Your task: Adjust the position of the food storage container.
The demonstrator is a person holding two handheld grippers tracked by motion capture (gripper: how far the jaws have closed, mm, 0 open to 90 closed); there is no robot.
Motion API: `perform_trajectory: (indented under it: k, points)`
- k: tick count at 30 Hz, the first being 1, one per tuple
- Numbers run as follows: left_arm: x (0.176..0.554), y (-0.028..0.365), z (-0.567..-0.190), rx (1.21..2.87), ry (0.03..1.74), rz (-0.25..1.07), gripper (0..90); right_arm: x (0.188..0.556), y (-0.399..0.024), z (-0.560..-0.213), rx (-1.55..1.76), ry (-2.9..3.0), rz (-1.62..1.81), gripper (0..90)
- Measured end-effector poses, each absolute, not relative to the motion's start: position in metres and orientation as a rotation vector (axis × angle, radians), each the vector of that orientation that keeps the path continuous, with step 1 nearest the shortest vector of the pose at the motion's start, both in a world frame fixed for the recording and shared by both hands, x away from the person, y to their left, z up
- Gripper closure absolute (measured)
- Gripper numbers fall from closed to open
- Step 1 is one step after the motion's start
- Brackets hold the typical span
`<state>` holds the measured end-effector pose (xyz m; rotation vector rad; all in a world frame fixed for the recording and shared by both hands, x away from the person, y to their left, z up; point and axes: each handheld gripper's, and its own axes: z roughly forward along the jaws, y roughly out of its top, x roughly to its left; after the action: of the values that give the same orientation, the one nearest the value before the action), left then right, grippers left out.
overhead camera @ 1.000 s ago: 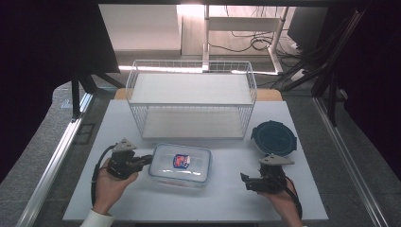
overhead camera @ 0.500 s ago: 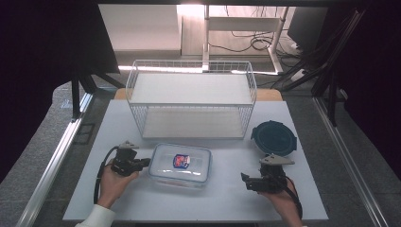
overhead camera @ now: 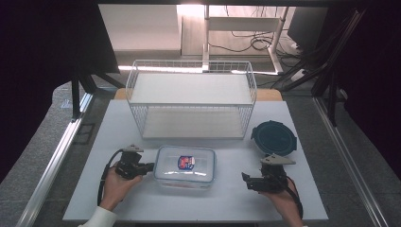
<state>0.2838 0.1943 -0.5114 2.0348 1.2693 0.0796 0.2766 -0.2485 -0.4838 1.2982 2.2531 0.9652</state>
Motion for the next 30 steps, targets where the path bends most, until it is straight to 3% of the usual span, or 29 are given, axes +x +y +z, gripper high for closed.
perform_trajectory:
  k: [15, 24, 26, 28, 30]
  points:
    - [0.279, 0.178, -0.509, 2.050, 1.204, 0.033, 90.0, 0.276, -0.248, -0.482, 1.292, 2.246, 0.972, 13.6]
    - [0.272, 0.197, -0.490, 1.955, 1.255, 0.169, 88.7, 0.271, -0.247, -0.470, 1.223, 2.196, 1.081, 14.3]
    - [0.269, 0.198, -0.484, 1.930, 1.288, 0.245, 76.6, 0.270, -0.246, -0.469, 1.210, 2.191, 1.098, 14.2]
    - [0.266, 0.198, -0.478, 1.920, 1.311, 0.300, 53.4, 0.269, -0.245, -0.469, 1.197, 2.187, 1.123, 14.2]
    - [0.263, 0.198, -0.474, 1.931, 1.297, 0.298, 37.2, 0.269, -0.244, -0.468, 1.189, 2.185, 1.144, 14.2]
